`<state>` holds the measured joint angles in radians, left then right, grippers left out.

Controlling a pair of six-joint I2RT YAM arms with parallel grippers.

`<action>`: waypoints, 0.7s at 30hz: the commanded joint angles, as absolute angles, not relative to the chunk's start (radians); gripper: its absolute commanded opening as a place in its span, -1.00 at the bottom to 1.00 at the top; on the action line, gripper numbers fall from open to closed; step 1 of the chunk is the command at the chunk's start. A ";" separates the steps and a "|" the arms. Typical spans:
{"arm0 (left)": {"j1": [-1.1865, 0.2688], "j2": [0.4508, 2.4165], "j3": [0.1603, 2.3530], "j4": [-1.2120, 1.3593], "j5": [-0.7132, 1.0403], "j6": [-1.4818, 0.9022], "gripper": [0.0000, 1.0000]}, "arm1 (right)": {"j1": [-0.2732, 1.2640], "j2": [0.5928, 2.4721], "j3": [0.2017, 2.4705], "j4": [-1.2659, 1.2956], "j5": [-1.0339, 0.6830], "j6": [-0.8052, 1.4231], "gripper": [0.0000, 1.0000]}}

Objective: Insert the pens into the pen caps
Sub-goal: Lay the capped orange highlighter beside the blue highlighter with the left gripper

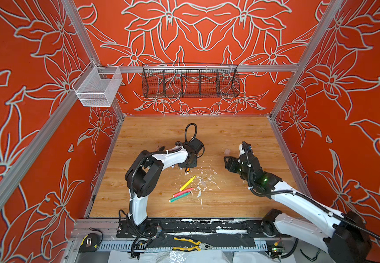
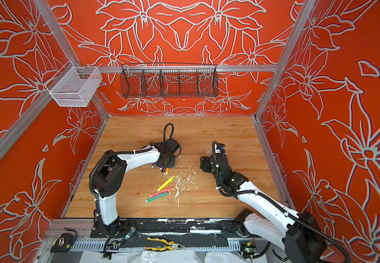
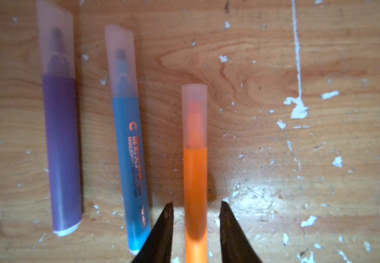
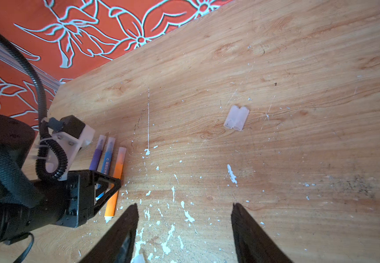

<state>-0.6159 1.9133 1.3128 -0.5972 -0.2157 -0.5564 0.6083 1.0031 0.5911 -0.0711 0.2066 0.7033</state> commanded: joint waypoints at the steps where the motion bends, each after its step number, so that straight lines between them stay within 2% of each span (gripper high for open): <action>1: -0.614 1.811 1.312 -0.596 -0.268 -0.501 -0.19 | 0.603 0.990 0.624 -0.097 0.239 0.689 0.33; 8: -0.636 1.552 1.145 -0.462 -0.264 -0.370 -0.10 | 0.601 0.931 0.620 -0.117 0.277 0.662 0.33; 15: -0.702 1.294 0.984 -0.534 -0.047 -0.388 0.04 | 0.601 0.869 0.599 -0.116 0.271 0.674 0.40; 21: -0.813 1.217 0.890 -0.625 -0.093 -0.456 0.07 | 0.601 0.831 0.624 -0.187 0.271 0.682 0.39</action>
